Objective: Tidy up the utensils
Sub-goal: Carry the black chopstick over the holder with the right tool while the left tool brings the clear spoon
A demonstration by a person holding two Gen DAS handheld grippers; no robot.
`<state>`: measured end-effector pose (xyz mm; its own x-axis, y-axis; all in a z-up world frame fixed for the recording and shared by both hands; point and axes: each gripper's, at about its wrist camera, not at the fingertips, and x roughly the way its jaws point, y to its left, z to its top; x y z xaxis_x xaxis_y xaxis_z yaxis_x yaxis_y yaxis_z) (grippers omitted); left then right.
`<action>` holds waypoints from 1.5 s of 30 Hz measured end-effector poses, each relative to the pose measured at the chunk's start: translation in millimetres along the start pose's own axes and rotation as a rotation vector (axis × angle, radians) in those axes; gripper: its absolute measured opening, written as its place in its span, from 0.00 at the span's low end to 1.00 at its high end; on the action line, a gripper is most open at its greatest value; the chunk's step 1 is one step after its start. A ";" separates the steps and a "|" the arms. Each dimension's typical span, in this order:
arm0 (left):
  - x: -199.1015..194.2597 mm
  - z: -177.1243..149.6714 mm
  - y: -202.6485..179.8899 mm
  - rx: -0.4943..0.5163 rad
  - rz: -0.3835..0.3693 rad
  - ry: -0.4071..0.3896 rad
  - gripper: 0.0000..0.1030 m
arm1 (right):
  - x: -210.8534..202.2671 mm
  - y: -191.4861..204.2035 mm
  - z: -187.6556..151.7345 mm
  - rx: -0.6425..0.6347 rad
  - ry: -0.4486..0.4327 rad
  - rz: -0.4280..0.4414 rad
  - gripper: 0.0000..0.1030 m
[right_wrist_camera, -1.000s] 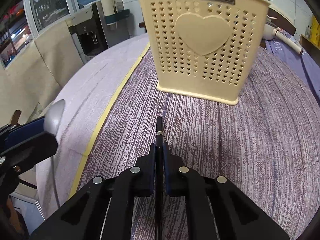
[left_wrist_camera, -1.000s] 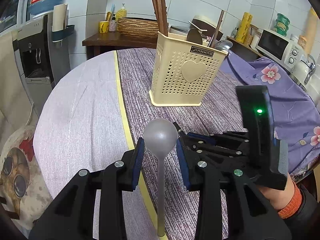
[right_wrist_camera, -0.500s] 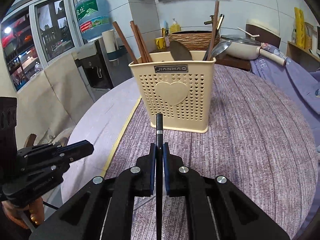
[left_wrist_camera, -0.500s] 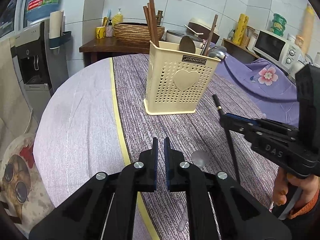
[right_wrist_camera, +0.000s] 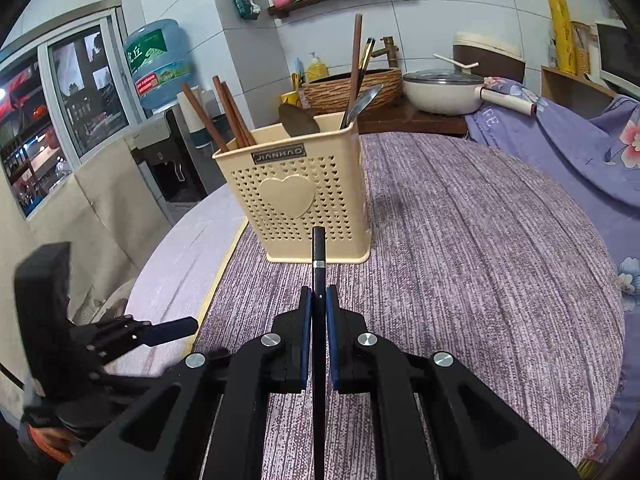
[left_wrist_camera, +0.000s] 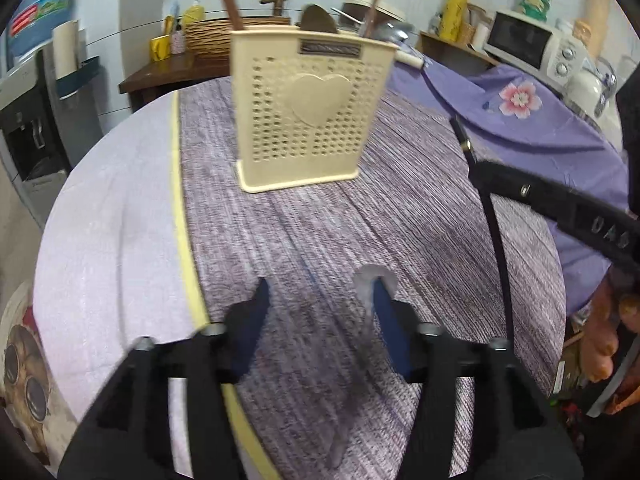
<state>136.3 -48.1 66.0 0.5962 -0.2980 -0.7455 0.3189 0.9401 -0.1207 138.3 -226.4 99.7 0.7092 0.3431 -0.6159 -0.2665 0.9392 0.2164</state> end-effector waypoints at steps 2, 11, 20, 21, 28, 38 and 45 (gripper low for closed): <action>11.6 2.1 -13.7 0.041 0.006 0.022 0.60 | -6.7 -1.2 1.8 -0.003 -0.019 -0.006 0.07; 66.9 3.2 -47.6 0.160 0.032 0.156 0.51 | -21.7 -5.9 4.9 0.000 -0.053 0.002 0.07; 78.7 15.3 -50.1 0.143 0.037 0.153 0.36 | -24.5 -3.9 6.1 0.003 -0.064 0.009 0.07; 77.6 16.9 -48.8 0.131 0.038 0.145 0.36 | -25.2 -3.7 6.2 0.003 -0.066 0.009 0.07; 31.0 30.5 -31.7 0.039 0.016 0.000 0.36 | -39.2 -0.5 10.3 -0.002 -0.103 0.023 0.07; -58.1 39.7 -18.1 -0.012 0.004 -0.243 0.35 | -66.0 15.1 18.9 -0.052 -0.164 0.042 0.07; -75.1 43.4 -13.8 -0.027 0.006 -0.274 0.35 | -70.1 22.9 25.0 -0.059 -0.174 0.065 0.07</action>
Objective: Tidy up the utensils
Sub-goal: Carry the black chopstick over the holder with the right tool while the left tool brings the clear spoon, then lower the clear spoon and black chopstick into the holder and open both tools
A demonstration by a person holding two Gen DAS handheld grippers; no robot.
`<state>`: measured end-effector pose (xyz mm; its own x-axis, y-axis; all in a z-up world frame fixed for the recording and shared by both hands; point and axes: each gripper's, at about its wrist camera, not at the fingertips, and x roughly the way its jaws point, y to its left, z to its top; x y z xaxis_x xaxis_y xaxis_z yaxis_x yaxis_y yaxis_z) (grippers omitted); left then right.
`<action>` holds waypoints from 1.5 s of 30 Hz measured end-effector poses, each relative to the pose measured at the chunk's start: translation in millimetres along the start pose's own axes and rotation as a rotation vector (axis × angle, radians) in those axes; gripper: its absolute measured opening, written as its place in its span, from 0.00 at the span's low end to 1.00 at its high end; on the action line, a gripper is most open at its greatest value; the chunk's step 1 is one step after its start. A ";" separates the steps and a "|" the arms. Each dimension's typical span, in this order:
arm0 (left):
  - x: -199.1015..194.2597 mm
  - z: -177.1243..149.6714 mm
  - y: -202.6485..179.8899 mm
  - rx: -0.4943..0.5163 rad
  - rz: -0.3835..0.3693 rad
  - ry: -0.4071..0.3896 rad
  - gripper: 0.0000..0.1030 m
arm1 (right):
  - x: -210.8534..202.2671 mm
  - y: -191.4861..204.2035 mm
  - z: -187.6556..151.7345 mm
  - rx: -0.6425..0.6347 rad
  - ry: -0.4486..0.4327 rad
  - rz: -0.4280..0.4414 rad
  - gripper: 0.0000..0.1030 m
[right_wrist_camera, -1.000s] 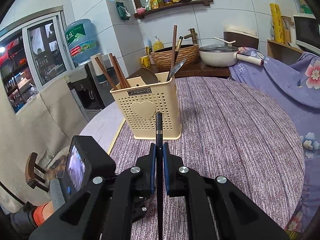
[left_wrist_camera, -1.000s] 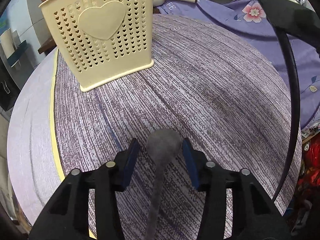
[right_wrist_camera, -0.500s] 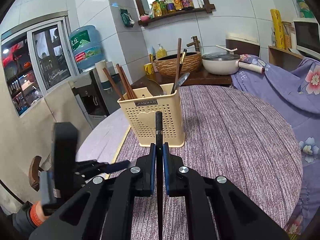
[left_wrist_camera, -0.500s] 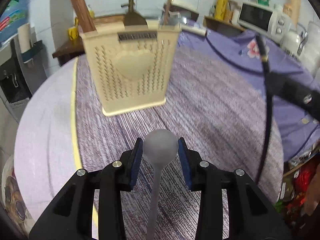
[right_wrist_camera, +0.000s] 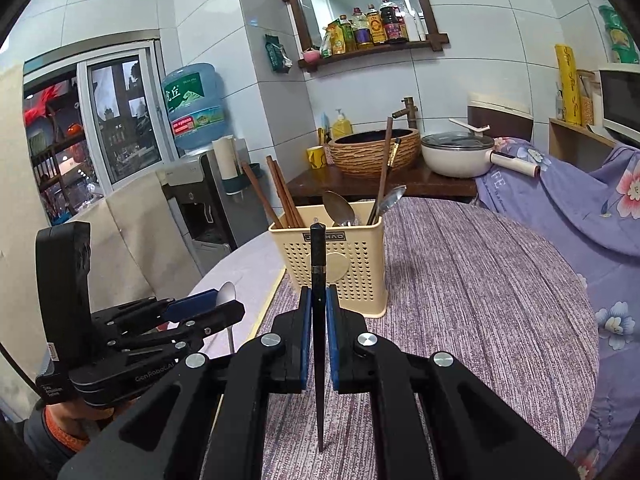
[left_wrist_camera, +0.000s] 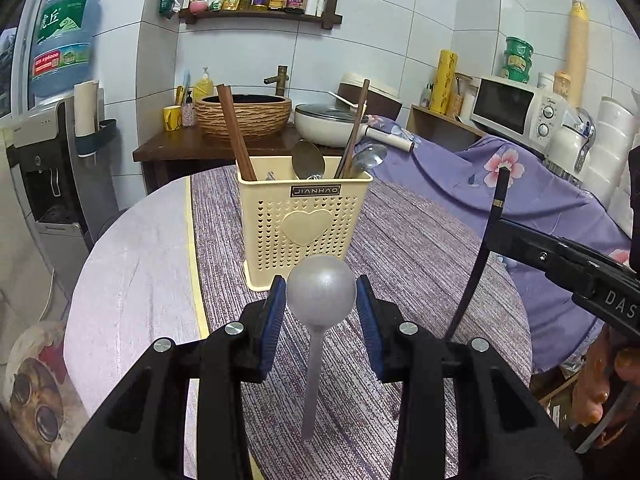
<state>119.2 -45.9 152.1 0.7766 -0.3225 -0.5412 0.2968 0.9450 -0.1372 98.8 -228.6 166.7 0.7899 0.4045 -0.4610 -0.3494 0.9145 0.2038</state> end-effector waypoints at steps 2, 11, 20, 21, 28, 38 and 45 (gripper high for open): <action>-1.6 0.9 4.1 -0.004 0.001 -0.006 0.35 | -0.6 2.9 2.8 -0.005 -0.002 0.005 0.07; -6.2 19.3 14.5 -0.053 -0.025 -0.030 0.35 | -1.3 15.2 25.0 -0.051 -0.023 0.026 0.07; -7.3 73.1 30.4 -0.120 -0.040 -0.114 0.35 | 4.3 14.3 74.1 -0.045 -0.039 0.041 0.07; -6.7 83.1 32.4 -0.125 -0.043 -0.124 0.35 | 4.3 13.5 82.3 -0.045 -0.049 0.037 0.07; 1.2 155.7 39.5 -0.128 0.010 -0.252 0.35 | 9.7 10.3 153.8 -0.032 -0.147 -0.018 0.07; 42.7 187.4 48.5 -0.160 0.037 -0.318 0.36 | 49.3 5.9 181.7 -0.063 -0.206 -0.134 0.07; 80.3 145.9 57.5 -0.175 0.048 -0.249 0.36 | 86.2 -10.6 148.9 -0.023 -0.124 -0.149 0.07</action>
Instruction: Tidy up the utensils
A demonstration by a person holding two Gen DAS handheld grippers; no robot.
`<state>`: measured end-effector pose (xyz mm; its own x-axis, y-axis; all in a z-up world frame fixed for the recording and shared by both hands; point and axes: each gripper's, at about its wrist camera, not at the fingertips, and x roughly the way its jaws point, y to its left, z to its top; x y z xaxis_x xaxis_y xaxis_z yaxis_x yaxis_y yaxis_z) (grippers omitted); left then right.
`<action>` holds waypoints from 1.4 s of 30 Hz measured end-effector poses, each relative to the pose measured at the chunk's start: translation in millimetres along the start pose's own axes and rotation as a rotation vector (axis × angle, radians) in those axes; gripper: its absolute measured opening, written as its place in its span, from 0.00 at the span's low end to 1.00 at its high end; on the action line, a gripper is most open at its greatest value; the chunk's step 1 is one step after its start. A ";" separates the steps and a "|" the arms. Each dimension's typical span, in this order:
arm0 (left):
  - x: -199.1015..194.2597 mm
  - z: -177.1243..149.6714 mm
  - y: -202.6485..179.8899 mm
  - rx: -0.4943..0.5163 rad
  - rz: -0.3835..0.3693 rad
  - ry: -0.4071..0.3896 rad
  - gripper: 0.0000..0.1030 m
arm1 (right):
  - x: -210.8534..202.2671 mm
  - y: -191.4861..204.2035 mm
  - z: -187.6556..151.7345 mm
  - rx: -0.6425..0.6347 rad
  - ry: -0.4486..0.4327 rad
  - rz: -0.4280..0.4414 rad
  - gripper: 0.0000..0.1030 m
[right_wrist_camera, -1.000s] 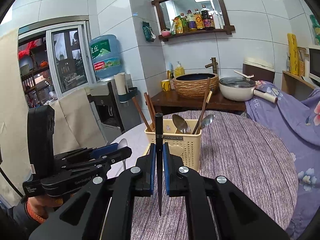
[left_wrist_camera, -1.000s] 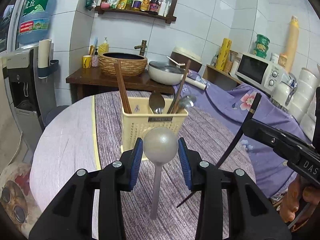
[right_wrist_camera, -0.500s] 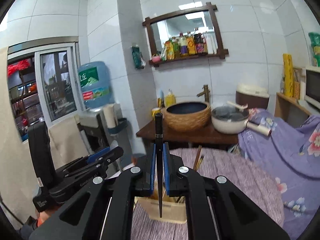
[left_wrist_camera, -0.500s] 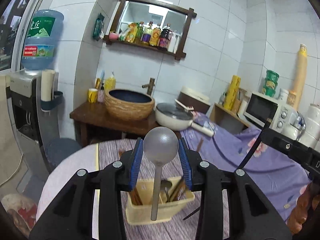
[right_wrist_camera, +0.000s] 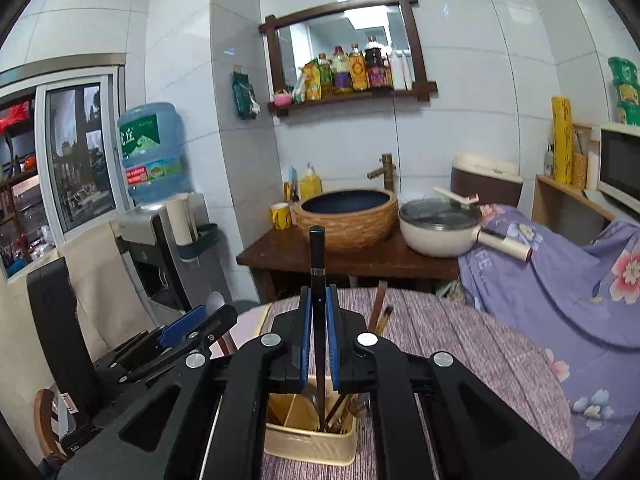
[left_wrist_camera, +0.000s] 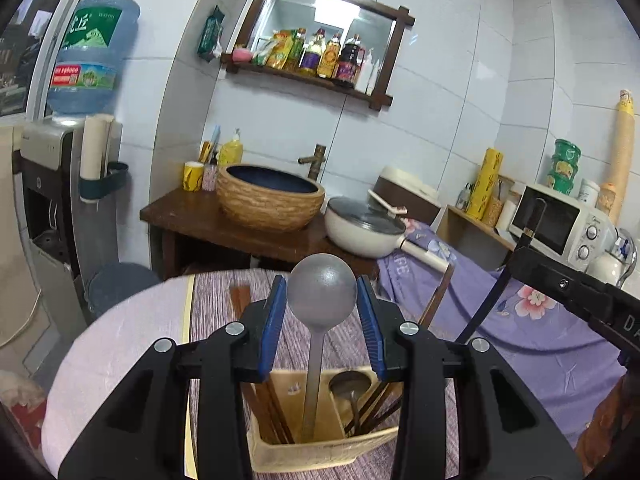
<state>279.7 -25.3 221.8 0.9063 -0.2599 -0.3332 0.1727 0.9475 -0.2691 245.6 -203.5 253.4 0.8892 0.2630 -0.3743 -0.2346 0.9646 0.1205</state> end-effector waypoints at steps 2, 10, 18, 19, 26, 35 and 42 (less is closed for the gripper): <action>2.2 -12.2 1.9 0.010 -0.003 0.018 0.36 | 6.8 -0.9 -10.9 0.003 0.023 0.000 0.07; 8.0 -47.7 -1.9 0.078 0.017 0.059 0.36 | 26.2 -2.1 -42.2 0.009 0.091 -0.009 0.07; 8.5 -65.8 4.8 0.062 0.042 0.087 0.36 | 29.6 -9.7 -55.2 0.035 0.104 -0.015 0.08; 6.0 -65.4 3.6 0.068 0.041 0.083 0.37 | 28.4 -10.1 -54.9 0.031 0.099 -0.016 0.15; -42.2 -68.4 -1.5 0.110 0.048 -0.019 0.85 | -10.8 -7.2 -61.6 -0.041 -0.013 -0.043 0.64; -115.4 -105.2 11.8 0.148 0.101 -0.019 0.94 | -76.1 -10.0 -120.4 -0.045 -0.045 -0.044 0.94; -167.7 -165.9 28.2 0.129 0.123 0.017 0.94 | -119.1 2.3 -181.4 -0.091 -0.041 -0.066 0.94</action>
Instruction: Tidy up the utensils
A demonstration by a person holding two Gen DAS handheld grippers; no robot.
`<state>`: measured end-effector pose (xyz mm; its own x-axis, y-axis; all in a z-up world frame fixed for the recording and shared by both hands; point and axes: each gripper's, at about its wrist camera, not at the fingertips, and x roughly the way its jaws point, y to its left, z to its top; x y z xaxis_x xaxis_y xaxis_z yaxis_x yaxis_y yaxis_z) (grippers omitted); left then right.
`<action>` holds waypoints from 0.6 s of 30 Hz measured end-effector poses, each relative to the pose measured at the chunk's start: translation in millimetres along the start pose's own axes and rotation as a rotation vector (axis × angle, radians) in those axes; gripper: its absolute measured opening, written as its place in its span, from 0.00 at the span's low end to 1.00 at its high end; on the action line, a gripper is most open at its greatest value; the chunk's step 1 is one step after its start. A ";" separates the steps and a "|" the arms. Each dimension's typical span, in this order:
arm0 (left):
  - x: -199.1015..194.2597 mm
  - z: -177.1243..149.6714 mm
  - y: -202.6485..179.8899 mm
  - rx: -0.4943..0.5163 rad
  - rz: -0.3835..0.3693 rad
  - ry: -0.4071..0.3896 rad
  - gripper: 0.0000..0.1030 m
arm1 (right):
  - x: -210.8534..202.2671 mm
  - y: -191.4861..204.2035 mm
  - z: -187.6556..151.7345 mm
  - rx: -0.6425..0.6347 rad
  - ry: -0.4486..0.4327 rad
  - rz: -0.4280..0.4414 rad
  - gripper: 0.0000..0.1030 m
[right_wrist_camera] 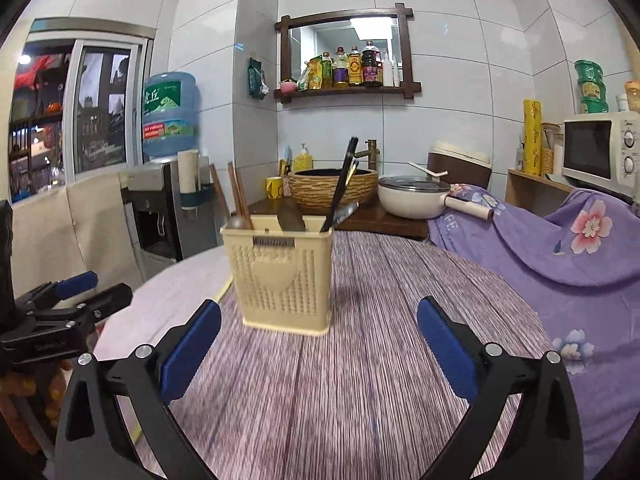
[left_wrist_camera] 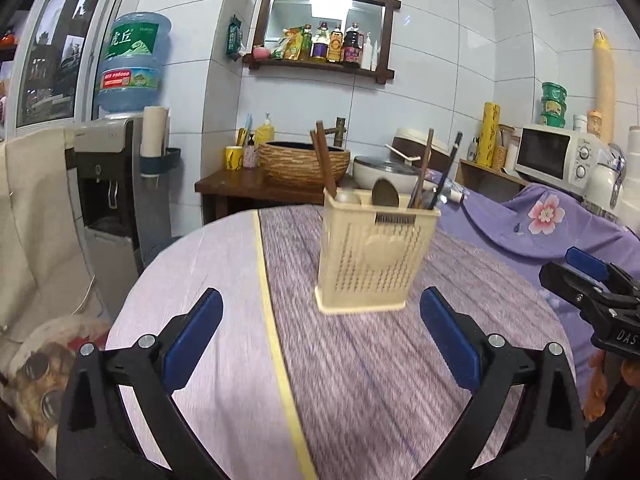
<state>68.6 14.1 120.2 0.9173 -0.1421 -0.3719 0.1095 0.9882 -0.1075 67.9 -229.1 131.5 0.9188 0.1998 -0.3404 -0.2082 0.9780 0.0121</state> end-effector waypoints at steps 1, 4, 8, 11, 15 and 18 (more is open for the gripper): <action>-6.1 -8.1 -1.3 0.006 0.016 0.000 0.94 | -7.2 0.6 -8.3 0.012 0.003 0.001 0.94; -26.6 -30.9 1.0 0.006 0.044 -0.002 0.94 | -24.5 5.7 -29.4 0.044 0.005 0.023 0.94; -51.9 -53.4 -1.8 0.005 0.043 0.004 0.94 | -42.3 20.1 -50.2 0.010 0.004 0.026 0.94; -68.8 -64.2 -6.8 0.026 0.059 -0.007 0.94 | -58.5 31.0 -62.3 -0.017 -0.016 0.039 0.94; -82.9 -70.1 -6.2 0.014 0.043 0.006 0.94 | -75.4 39.7 -70.2 -0.022 -0.043 0.077 0.94; -90.9 -69.7 -4.9 -0.004 0.039 0.002 0.94 | -87.1 47.4 -74.0 -0.048 -0.073 0.081 0.94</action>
<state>-42.0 18.1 90.2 0.9201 -0.1039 -0.3777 0.0722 0.9926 -0.0972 -46.8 -204.6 92.1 0.9199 0.2832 -0.2712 -0.2966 0.9550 -0.0090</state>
